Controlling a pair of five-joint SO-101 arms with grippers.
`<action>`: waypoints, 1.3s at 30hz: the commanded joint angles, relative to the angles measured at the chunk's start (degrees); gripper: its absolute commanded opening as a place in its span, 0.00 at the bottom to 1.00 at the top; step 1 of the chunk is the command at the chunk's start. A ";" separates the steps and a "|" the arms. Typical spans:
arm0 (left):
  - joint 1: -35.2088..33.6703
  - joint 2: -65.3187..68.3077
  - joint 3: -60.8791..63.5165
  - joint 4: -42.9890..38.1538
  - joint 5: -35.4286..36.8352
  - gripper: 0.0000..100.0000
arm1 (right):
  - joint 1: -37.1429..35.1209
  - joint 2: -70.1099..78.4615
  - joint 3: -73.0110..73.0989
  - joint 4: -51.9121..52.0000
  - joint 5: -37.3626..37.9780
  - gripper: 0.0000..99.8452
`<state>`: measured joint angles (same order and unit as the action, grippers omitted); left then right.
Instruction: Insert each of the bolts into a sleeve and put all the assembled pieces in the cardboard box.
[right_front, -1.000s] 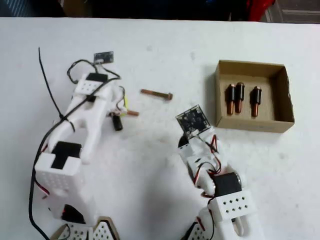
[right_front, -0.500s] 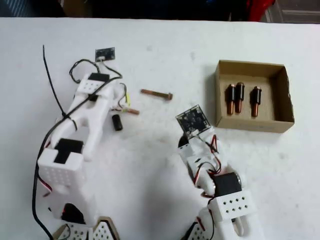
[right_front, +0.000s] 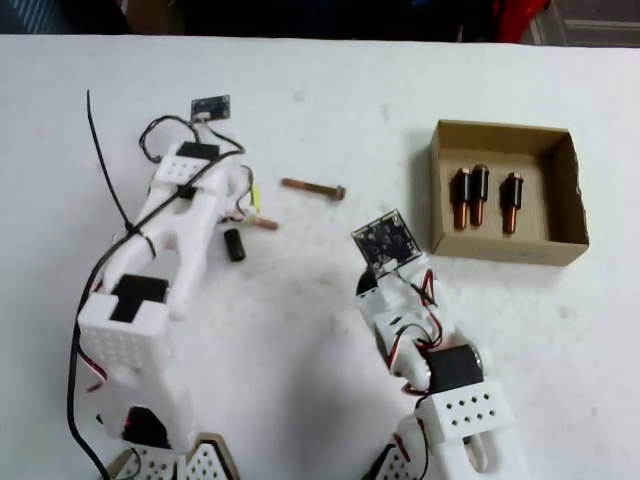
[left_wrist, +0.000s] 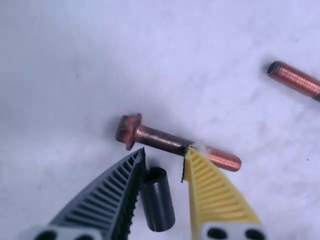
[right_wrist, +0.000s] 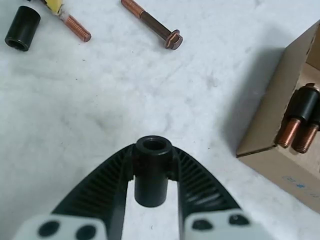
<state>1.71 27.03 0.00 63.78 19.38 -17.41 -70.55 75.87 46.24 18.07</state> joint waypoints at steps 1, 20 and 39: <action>-0.40 0.75 -0.35 2.37 0.53 0.15 | 0.31 -1.19 -0.53 -1.10 0.53 0.02; 0.13 0.84 -0.26 0.97 13.98 0.16 | 0.40 -1.19 -0.53 -1.10 0.53 0.02; -1.01 3.74 -0.44 -1.14 27.08 0.16 | 0.48 -1.19 -0.53 -1.10 0.53 0.02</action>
<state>1.89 28.26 -0.26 64.75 45.32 -17.41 -70.55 75.87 46.24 18.07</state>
